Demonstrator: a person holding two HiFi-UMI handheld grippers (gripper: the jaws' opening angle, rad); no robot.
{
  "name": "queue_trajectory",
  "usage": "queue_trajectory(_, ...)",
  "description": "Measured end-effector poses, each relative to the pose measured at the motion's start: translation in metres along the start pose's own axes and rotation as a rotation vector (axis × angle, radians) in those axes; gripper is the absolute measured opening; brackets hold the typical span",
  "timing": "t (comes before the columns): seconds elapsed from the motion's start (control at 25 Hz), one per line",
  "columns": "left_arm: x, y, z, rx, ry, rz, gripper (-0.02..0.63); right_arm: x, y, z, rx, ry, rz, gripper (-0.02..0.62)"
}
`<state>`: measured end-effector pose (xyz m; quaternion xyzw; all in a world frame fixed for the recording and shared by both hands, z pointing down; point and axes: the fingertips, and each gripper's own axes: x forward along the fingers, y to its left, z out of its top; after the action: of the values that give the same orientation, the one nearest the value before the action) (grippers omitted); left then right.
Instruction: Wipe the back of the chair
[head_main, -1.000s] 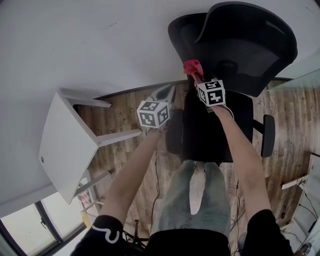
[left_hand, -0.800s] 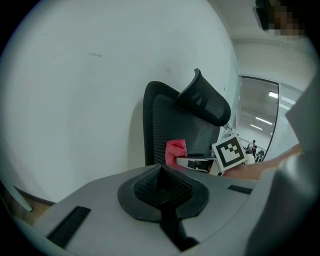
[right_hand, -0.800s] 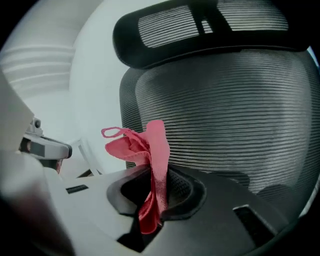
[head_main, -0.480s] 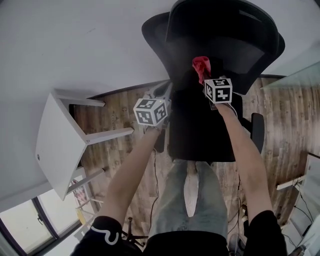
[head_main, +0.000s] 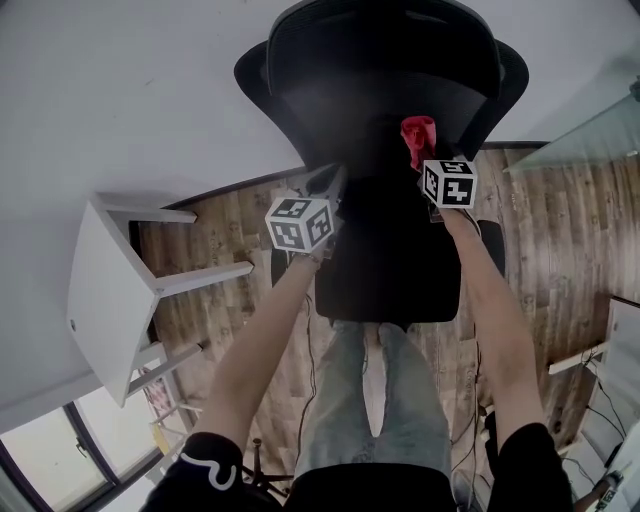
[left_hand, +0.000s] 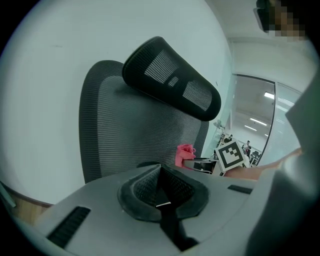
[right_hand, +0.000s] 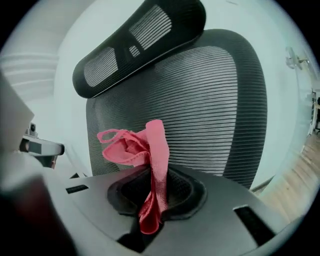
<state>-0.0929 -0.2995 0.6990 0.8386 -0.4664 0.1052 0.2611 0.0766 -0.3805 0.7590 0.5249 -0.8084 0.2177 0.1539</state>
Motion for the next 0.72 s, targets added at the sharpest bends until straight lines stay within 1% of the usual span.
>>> queue_trajectory(0.36,0.028,-0.035,-0.002,0.030,0.019,-0.041,0.025,-0.035,-0.071,-0.005,0.046,-0.018,-0.099,0.071)
queue_trajectory(0.72,0.048,-0.070,-0.004,0.052,0.036,-0.092,0.025,-0.078,-0.143,-0.017,0.113,-0.021,-0.232,0.071)
